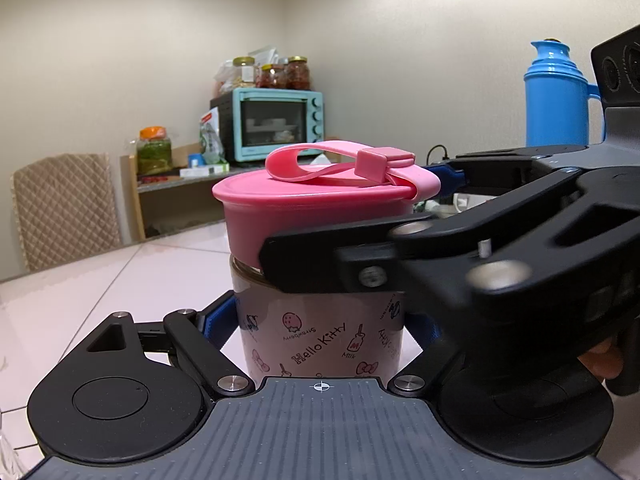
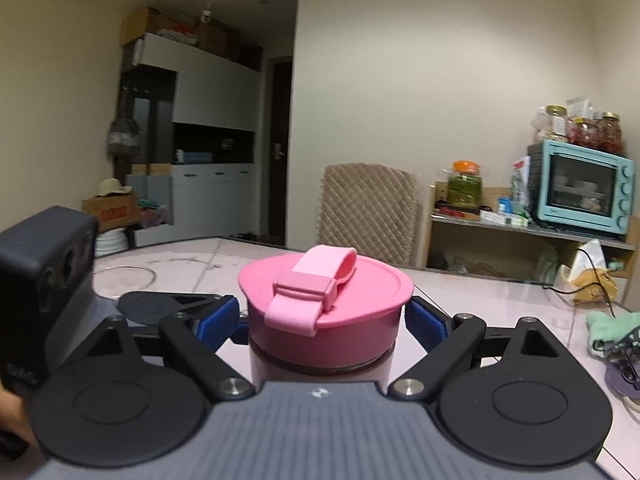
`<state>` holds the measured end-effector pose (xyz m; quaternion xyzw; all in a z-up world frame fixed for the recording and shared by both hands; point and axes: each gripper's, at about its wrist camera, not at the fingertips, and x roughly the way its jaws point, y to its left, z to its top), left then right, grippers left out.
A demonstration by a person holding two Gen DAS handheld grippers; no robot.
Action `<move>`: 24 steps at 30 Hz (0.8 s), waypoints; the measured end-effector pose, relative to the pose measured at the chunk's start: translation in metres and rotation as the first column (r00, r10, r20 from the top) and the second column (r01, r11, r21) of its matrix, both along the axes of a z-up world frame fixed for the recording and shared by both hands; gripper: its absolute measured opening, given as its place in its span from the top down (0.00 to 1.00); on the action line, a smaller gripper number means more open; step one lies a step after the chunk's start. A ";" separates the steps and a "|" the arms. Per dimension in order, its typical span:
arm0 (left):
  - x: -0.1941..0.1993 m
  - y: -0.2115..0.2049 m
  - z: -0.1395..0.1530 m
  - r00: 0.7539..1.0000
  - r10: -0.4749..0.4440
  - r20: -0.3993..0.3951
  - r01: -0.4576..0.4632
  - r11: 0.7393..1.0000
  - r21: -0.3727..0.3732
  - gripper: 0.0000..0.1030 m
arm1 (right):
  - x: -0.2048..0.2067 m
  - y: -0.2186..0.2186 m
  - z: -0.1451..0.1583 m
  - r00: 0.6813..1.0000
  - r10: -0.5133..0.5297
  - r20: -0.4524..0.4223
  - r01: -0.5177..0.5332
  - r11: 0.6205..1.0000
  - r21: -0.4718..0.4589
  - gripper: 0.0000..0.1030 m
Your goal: Unscrew bottle cap and pour
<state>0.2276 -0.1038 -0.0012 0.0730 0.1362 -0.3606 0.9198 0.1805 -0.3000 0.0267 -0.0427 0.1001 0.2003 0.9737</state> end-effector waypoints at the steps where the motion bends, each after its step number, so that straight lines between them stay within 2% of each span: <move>1: 0.000 0.000 0.000 1.000 0.000 0.000 0.000 1.000 0.000 0.13 | 0.000 0.000 0.000 1.000 0.004 -0.001 -0.004 1.000 0.000 0.12; 3: 0.000 0.000 0.000 1.000 0.000 0.000 0.000 1.000 0.000 0.13 | 0.001 -0.001 0.000 1.000 0.013 -0.004 -0.013 1.000 -0.001 0.17; 12: 0.000 0.000 0.000 1.000 0.000 0.001 0.000 1.000 0.000 0.13 | 0.006 -0.005 -0.001 0.998 0.055 -0.017 -0.055 0.998 -0.006 0.18; 17: -0.001 0.001 -0.001 1.000 0.000 0.001 0.000 1.000 0.001 0.13 | 0.018 -0.023 0.002 0.978 0.206 -0.026 -0.206 0.978 -0.011 0.18; 23: -0.002 0.000 0.000 1.000 0.000 0.000 0.000 1.000 0.001 0.13 | 0.030 -0.041 0.005 0.933 0.357 -0.035 -0.358 0.934 -0.019 0.18; 24: -0.002 0.000 0.000 1.000 0.000 0.000 0.000 1.000 0.001 0.13 | 0.035 -0.046 0.006 0.917 0.397 -0.039 -0.398 0.917 -0.014 0.18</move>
